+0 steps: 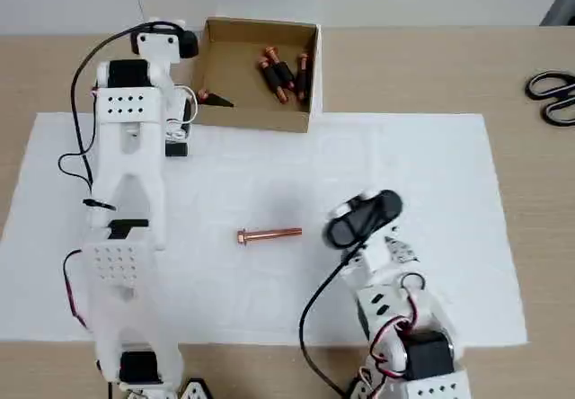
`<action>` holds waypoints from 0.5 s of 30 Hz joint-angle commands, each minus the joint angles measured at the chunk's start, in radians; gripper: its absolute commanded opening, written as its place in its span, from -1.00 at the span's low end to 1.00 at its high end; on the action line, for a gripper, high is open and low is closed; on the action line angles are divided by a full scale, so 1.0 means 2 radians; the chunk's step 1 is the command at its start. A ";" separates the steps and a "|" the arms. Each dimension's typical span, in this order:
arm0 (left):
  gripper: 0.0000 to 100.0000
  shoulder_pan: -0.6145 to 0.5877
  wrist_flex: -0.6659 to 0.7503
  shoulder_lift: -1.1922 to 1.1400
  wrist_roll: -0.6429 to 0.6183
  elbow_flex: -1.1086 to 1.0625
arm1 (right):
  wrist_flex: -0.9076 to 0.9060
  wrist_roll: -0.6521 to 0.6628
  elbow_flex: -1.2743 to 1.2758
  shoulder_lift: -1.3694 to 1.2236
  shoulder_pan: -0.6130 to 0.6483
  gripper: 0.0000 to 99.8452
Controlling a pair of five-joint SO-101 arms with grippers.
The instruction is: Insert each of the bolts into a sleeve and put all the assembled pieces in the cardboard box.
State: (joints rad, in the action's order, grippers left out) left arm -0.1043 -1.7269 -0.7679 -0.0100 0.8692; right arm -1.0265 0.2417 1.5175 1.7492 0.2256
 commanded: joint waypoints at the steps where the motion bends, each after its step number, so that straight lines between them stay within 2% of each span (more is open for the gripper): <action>1: -0.98 -0.005 0.004 -0.018 -0.021 0.026 | 0.013 0.002 -0.004 -0.002 -0.033 -0.99; 4: -0.96 -0.004 0.003 -0.041 -0.042 0.026 | 0.010 0.002 0.003 -0.002 -0.034 -0.99; 9: -0.67 -0.002 0.005 -0.051 -0.060 0.032 | 0.012 0.001 0.004 -0.001 -0.033 -0.99; 15: -0.69 -0.002 0.022 -0.054 -0.058 0.085 | 0.009 0.001 0.005 -0.001 -0.033 -0.99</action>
State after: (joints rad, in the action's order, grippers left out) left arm -0.1089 -1.7146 -0.8892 -0.1235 0.9674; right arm -1.0234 0.2417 1.5313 1.7507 0.1657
